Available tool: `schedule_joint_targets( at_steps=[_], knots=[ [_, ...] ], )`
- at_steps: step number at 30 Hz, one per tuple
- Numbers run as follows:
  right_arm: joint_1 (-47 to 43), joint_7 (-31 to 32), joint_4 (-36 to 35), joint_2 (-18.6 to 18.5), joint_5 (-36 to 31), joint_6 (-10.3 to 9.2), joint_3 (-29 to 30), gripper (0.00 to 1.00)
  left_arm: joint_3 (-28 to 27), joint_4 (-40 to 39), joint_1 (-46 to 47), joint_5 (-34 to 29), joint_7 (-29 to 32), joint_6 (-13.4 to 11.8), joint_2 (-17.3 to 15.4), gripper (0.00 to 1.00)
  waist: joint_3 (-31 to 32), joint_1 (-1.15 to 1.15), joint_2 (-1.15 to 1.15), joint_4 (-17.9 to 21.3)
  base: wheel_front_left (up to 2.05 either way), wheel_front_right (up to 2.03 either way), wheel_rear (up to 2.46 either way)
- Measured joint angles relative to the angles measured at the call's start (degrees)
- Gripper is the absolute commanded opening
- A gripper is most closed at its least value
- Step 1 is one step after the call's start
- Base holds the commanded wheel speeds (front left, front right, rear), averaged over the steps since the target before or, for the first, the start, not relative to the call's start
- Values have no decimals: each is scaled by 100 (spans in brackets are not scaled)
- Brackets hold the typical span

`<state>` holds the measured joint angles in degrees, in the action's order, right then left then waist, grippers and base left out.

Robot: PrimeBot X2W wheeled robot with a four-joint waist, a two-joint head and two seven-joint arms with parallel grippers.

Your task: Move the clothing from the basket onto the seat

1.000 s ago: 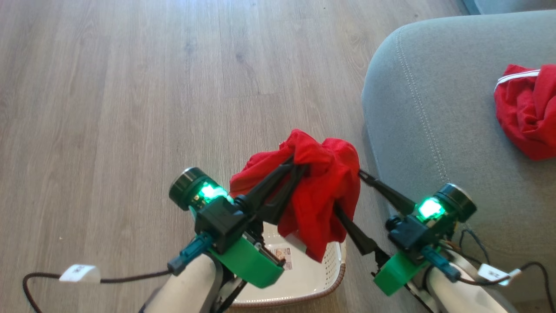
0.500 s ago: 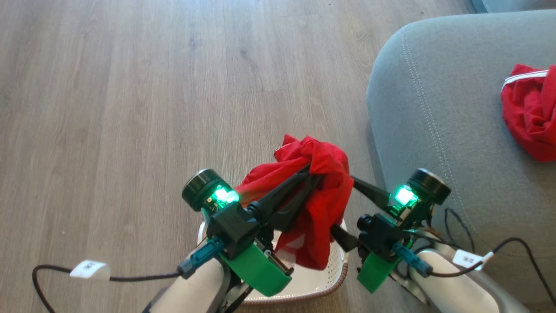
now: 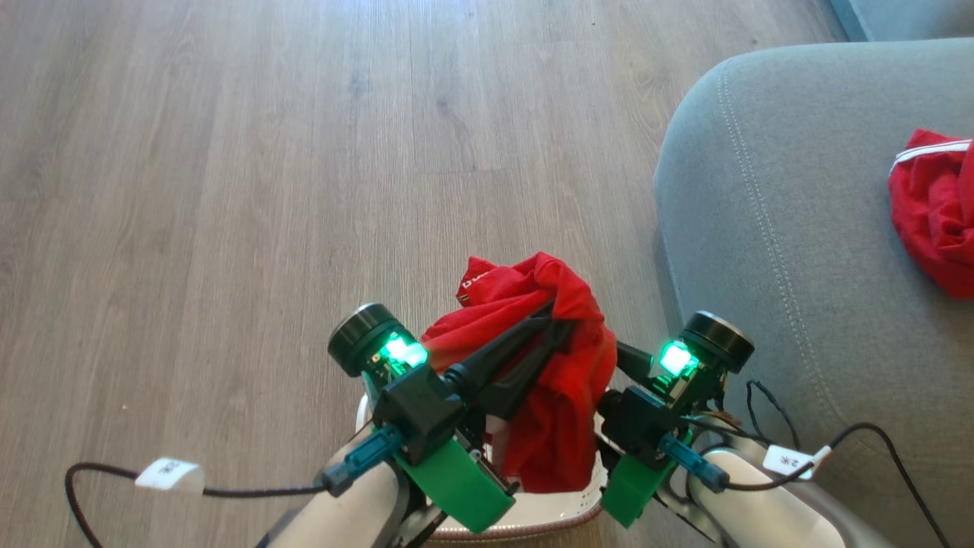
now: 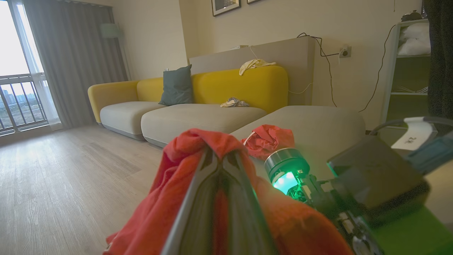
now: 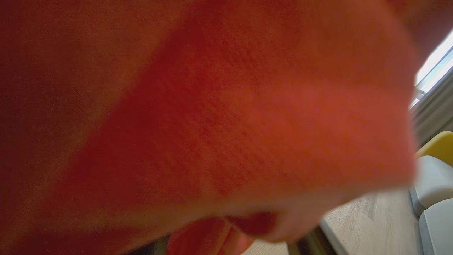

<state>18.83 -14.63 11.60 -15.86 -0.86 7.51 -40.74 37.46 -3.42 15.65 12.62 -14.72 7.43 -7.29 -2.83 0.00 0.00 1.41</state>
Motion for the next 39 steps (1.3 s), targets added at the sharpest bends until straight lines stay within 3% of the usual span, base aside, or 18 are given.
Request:
schedule_joint_targets(
  at_steps=[3, 4, 5, 16, 18, 19, 20, 28, 39],
  knots=[
    [30, 0, 29, 22, 1, 0, 7, 100, 23, 2, 0, 0, 0, 0, 0, 0, 22, 0, 0, -12, 0, 0, 0],
    [48, 0, 46, 86, 57, 0, 35, 30, 31, 4, -1, 0, 0, 0, 1, 0, 42, 0, 0, -19, 0, 0, 0],
    [48, 0, 47, 114, 86, 0, 45, 0, 35, 7, -1, 0, 0, 0, 0, 0, 48, 0, 0, -23, 0, 0, 0],
    [40, 0, 99, 254, 202, 0, 377, 0, -9, 21, -2, 0, 0, 0, 0, 0, -12, 0, 0, -50, 0, 0, 0],
    [16, 0, 46, 312, 285, 0, 503, 0, -35, 20, -2, -1, 0, 0, 4, 47, -25, 0, 0, -45, 0, 0, 0],
    [0, 0, 12, 338, 341, 0, 570, 0, -66, 12, -2, -1, 0, 0, 13, 79, -30, 0, 0, -42, 0, 0, 0],
    [-13, 0, -16, 346, 356, 0, 610, 0, -97, 5, -2, -2, 0, 0, 18, 100, -35, 0, 0, -38, 0, 0, 0],
    [-101, 0, -136, 448, 365, 0, 1014, 0, -226, 5, -4, -10, 0, 0, 37, 100, -36, 0, 0, 3, 0, 0, 0],
    [-464, 0, -178, 690, 486, 0, 2168, 0, -438, 100, -69, -121, 0, 0, 51, 100, 1, 0, 0, 111, 0, 0, 0]
  ],
)
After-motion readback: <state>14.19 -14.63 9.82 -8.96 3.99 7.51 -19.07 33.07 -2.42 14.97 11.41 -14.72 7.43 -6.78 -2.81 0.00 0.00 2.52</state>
